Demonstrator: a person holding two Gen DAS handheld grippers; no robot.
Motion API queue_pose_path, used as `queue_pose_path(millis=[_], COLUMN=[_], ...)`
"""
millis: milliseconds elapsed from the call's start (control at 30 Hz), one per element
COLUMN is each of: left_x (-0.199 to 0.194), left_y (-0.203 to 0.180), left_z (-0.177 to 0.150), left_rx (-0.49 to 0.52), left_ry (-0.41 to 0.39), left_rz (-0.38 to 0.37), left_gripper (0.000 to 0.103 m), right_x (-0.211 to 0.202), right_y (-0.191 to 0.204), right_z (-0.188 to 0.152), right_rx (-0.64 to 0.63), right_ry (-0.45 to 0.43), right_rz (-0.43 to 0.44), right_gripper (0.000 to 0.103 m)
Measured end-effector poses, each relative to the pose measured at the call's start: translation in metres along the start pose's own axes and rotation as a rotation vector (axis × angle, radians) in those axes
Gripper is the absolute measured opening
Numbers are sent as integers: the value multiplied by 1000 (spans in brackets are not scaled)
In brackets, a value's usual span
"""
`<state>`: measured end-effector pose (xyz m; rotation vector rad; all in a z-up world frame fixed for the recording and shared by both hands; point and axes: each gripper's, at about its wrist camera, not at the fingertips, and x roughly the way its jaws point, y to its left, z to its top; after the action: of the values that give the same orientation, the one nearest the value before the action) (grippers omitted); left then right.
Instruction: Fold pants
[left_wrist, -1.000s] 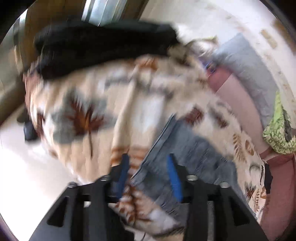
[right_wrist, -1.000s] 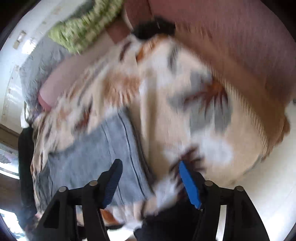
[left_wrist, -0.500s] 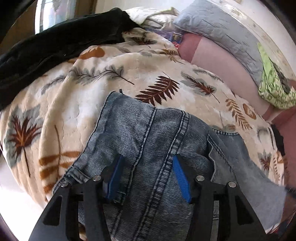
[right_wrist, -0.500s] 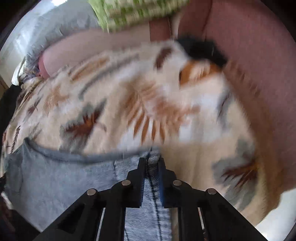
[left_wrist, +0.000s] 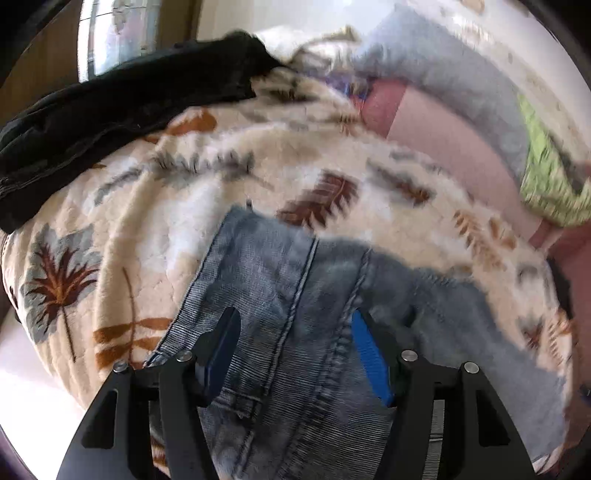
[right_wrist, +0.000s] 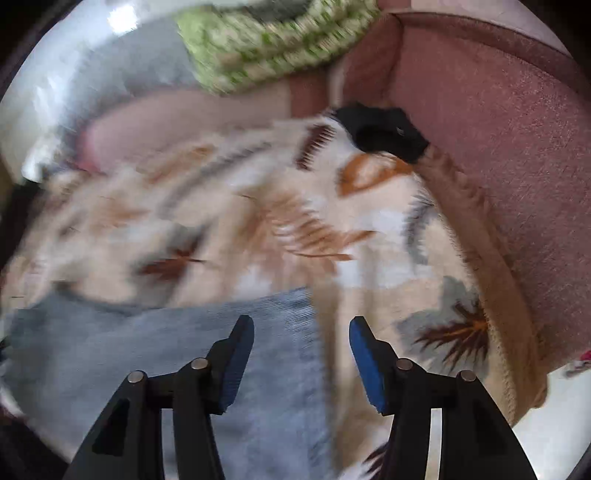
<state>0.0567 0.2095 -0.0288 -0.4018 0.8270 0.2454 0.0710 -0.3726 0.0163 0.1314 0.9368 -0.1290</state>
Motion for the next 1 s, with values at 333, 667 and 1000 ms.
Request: queue_pose_path(millis=[333, 667, 1000], left_x=[19, 31, 35], left_y=[-16, -17, -11], left_z=[-13, -16, -16], left_rx=[141, 148, 146], left_ry=[59, 31, 18], left_rz=[151, 140, 142], left_gripper=[81, 82, 87], right_x=[33, 38, 146], right_y=[-12, 215, 372], right_z=[-28, 29, 20], right_rx=[63, -314, -547], right_ry=[248, 189, 346], right_rz=[-11, 438, 441], right_gripper=[74, 74, 12])
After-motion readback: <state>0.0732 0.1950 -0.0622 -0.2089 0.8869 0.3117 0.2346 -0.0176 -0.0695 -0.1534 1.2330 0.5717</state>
